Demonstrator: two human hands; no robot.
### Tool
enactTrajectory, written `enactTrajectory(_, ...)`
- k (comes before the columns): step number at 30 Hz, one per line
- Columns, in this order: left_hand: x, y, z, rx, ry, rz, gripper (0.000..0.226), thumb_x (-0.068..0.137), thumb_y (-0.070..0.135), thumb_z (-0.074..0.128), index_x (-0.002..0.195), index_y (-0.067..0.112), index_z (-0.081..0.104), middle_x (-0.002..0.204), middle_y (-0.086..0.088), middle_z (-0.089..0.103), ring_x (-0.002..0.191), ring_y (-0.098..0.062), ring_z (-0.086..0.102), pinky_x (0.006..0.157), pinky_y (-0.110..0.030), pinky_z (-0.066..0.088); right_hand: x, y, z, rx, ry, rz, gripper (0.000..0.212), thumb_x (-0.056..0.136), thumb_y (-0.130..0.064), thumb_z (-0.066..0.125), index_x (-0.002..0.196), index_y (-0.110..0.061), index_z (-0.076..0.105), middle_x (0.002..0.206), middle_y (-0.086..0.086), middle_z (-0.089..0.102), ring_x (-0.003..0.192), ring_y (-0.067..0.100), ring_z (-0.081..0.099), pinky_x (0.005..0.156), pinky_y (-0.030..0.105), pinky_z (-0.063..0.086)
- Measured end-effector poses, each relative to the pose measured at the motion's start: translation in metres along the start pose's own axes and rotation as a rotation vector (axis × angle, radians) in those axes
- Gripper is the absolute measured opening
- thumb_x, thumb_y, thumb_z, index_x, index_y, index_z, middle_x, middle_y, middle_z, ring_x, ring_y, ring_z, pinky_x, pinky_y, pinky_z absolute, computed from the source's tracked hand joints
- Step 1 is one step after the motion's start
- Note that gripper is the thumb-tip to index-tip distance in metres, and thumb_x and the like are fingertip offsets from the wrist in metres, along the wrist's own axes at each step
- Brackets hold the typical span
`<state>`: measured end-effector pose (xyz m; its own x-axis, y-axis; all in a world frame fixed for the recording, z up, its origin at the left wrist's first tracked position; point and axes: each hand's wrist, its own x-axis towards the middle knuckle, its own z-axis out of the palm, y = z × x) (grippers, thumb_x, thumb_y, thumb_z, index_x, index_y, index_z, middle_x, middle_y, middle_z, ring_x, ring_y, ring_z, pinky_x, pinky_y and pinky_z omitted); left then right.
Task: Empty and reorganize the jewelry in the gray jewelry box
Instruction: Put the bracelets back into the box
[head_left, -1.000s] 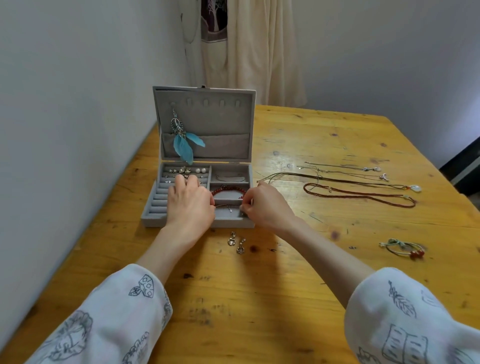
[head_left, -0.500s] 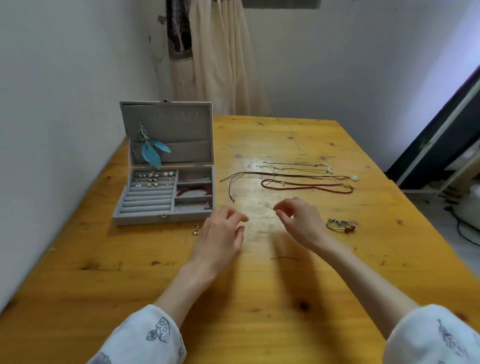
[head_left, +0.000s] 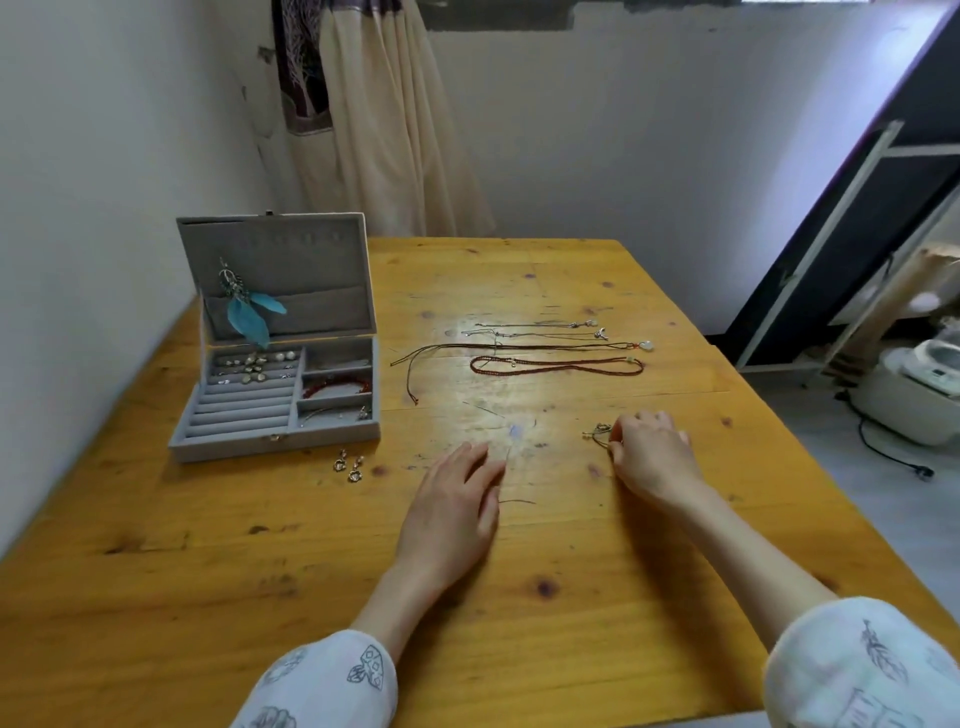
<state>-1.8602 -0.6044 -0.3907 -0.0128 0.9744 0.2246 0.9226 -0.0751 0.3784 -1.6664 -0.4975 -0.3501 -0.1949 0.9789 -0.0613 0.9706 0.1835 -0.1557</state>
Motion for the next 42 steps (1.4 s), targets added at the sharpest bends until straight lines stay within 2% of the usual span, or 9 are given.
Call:
enactTrajectory(3,0.001,0.0,-0.002,-0.039,0.005,-0.019,0.039,0.095,0.031,0.041,0.134,0.029,0.043,0.145,0.009,0.035,0.137,-0.008,0.024,0.116,-0.026,0.01,-0.002,-0.011,0.0,-0.002,-0.028,-0.07,0.022,0.095,-0.021,0.041,0.109,-0.011,0.054,0.12,0.008,0.053,0.117,0.026,0.04,0.097,0.042,0.032)
enactTrajectory(6,0.004,-0.001,-0.007,-0.204,0.001,-0.105,0.039,0.091,0.028,0.051,0.13,0.029,0.047,0.139,0.011,0.043,0.133,-0.007,0.032,0.113,-0.028,0.022,-0.007,-0.032,-0.006,0.36,-0.03,-0.149,0.011,0.095,-0.017,0.044,0.097,-0.012,0.054,0.1,0.005,0.058,0.101,0.022,0.05,0.085,0.033,0.04)
enactTrajectory(10,0.009,-0.001,-0.027,-0.789,-0.09,-0.277,0.061,0.086,0.027,0.061,0.139,0.025,0.032,0.133,0.011,0.044,0.123,-0.005,0.043,0.102,-0.023,0.036,-0.019,-0.068,-0.024,0.822,-0.182,-0.228,0.008,0.095,-0.013,0.047,0.092,-0.011,0.054,0.078,-0.002,0.058,0.073,0.011,0.056,0.061,0.015,0.044)
enactTrajectory(14,0.006,-0.012,-0.056,-1.184,-0.13,-0.414,0.074,0.074,0.038,0.064,0.139,0.026,0.03,0.129,0.01,0.048,0.115,-0.012,0.054,0.095,-0.03,0.046,-0.029,-0.095,-0.033,0.923,-0.331,-0.326,0.01,0.094,-0.011,0.048,0.089,-0.011,0.056,0.072,-0.002,0.059,0.06,0.005,0.052,0.048,0.008,0.037)
enactTrajectory(18,-0.006,-0.023,-0.077,-1.045,-0.037,-0.397,0.022,0.083,0.02,0.064,0.104,0.016,0.064,0.087,0.002,0.07,0.08,-0.01,0.065,0.067,-0.019,0.05,-0.034,-0.117,-0.033,0.905,-0.389,-0.362,0.012,0.094,-0.011,0.047,0.086,-0.012,0.055,0.069,-0.001,0.056,0.057,0.006,0.05,0.047,0.009,0.037)
enactTrajectory(22,-0.013,-0.041,-0.098,-0.886,0.032,-0.395,0.006,0.085,0.015,0.062,0.088,0.017,0.067,0.073,0.002,0.065,0.062,-0.001,0.057,0.058,-0.014,0.046,-0.033,-0.132,-0.029,0.958,-0.505,-0.331,0.011,0.094,-0.012,0.049,0.086,-0.011,0.055,0.07,0.003,0.055,0.059,0.01,0.051,0.053,0.018,0.039)
enactTrajectory(29,-0.008,-0.077,-0.129,-0.699,0.041,-0.396,0.01,0.087,0.016,0.059,0.095,0.018,0.066,0.082,0.002,0.065,0.072,-0.008,0.057,0.062,-0.019,0.047,-0.023,-0.17,-0.026,1.04,-0.695,-0.338,0.003,0.087,-0.004,0.058,0.086,-0.004,0.062,0.069,0.004,0.061,0.059,0.007,0.054,0.056,0.017,0.043)
enactTrajectory(35,0.014,-0.116,-0.138,-0.534,0.108,-0.46,0.01,0.084,0.018,0.064,0.094,0.018,0.063,0.088,0.001,0.064,0.084,-0.013,0.061,0.068,-0.021,0.049,0.013,-0.208,-0.025,1.06,-0.55,-0.244,0.01,0.086,0.0,0.058,0.078,-0.005,0.06,0.068,0.007,0.06,0.057,0.009,0.055,0.052,0.016,0.041)
enactTrajectory(42,0.044,-0.137,-0.128,-0.243,0.144,-0.451,0.011,0.083,0.021,0.066,0.09,0.013,0.067,0.086,0.001,0.062,0.083,-0.01,0.056,0.071,-0.021,0.041,0.046,-0.237,-0.009,0.723,-0.32,-0.295,0.008,0.085,-0.006,0.058,0.082,-0.006,0.066,0.075,0.004,0.062,0.064,0.01,0.058,0.05,0.014,0.041)
